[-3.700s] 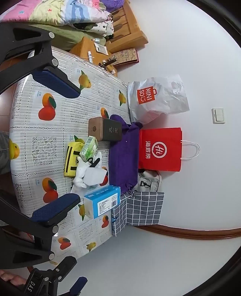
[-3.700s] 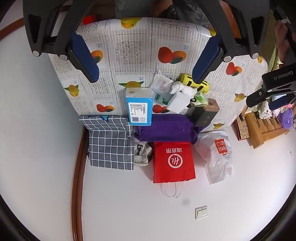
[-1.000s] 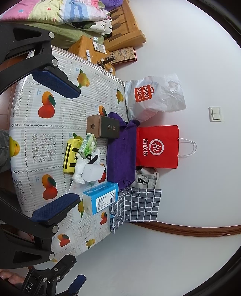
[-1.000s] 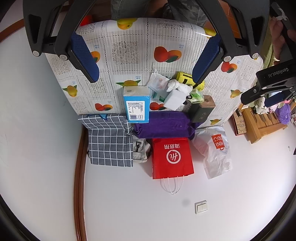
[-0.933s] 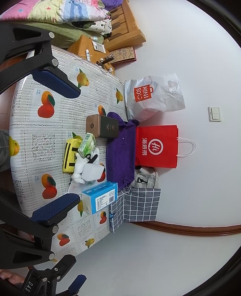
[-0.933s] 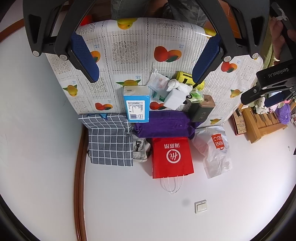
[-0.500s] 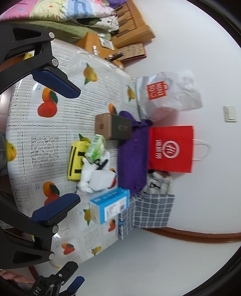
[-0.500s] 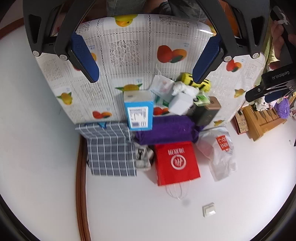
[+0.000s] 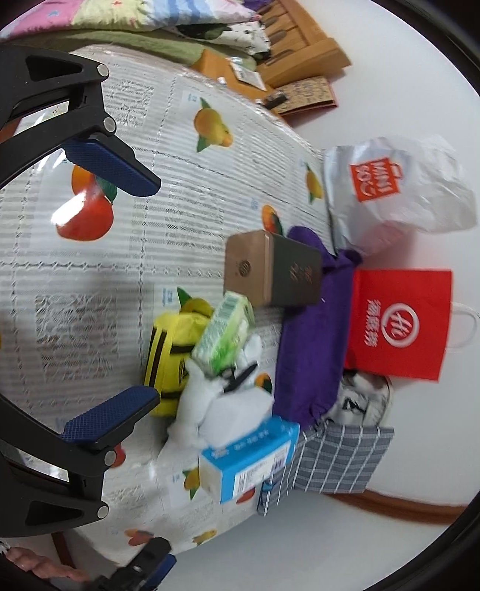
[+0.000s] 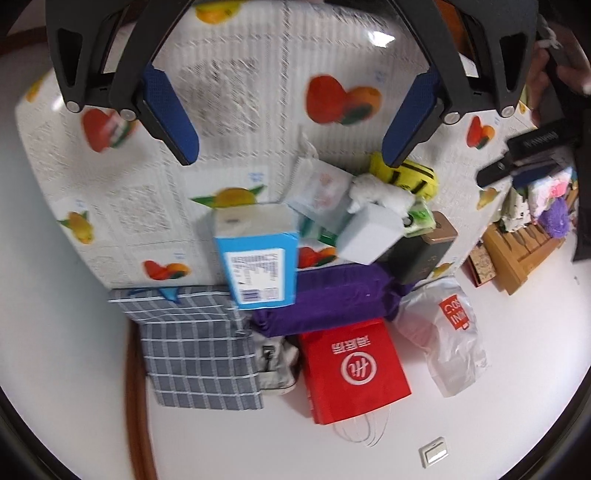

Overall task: Organize soft objects
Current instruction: 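Grasp the white sponge block with the right tool while the left tool approaches the green tissue pack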

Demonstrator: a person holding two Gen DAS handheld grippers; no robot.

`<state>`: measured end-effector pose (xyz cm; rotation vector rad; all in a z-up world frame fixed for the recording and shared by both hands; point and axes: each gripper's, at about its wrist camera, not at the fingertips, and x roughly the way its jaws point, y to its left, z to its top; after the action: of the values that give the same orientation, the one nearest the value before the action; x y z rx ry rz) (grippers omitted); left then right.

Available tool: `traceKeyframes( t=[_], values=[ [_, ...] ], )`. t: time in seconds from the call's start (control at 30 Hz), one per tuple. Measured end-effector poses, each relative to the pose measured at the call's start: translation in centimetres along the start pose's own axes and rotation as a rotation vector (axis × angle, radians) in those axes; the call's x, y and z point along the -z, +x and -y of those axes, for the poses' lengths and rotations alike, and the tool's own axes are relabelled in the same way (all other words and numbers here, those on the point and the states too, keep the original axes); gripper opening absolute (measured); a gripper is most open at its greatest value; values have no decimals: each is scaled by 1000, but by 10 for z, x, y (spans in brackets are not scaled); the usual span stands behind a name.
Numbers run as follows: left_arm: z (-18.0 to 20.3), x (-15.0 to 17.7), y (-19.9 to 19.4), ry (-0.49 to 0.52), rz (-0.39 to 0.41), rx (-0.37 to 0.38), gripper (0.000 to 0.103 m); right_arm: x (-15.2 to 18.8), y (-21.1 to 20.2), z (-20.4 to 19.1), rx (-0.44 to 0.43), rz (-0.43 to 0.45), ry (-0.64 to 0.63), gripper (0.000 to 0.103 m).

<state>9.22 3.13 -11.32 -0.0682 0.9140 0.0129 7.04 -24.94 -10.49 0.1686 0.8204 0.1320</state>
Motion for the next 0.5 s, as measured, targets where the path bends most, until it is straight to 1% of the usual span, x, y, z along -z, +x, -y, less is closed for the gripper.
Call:
traceKeyframes(
  t=[0.07, 0.17, 0.3, 0.4, 0.5],
  values=[
    [-9, 1, 11, -21, -14, 6, 103, -9, 10, -8, -32, -7, -4, 93],
    [-21, 1, 24, -42, -25, 12, 103, -25, 29, -25, -103, -5, -9, 93],
    [-34, 1, 36, -49, -33, 14, 102, -40, 55, -49, -146, -25, -18, 93],
    [-43, -2, 42, -66, -38, 22, 102, -49, 78, -64, -130, -58, -59, 93],
    [-49, -7, 47, -85, -34, 48, 102, -53, 98, -72, -128, -92, -63, 93]
  ],
)
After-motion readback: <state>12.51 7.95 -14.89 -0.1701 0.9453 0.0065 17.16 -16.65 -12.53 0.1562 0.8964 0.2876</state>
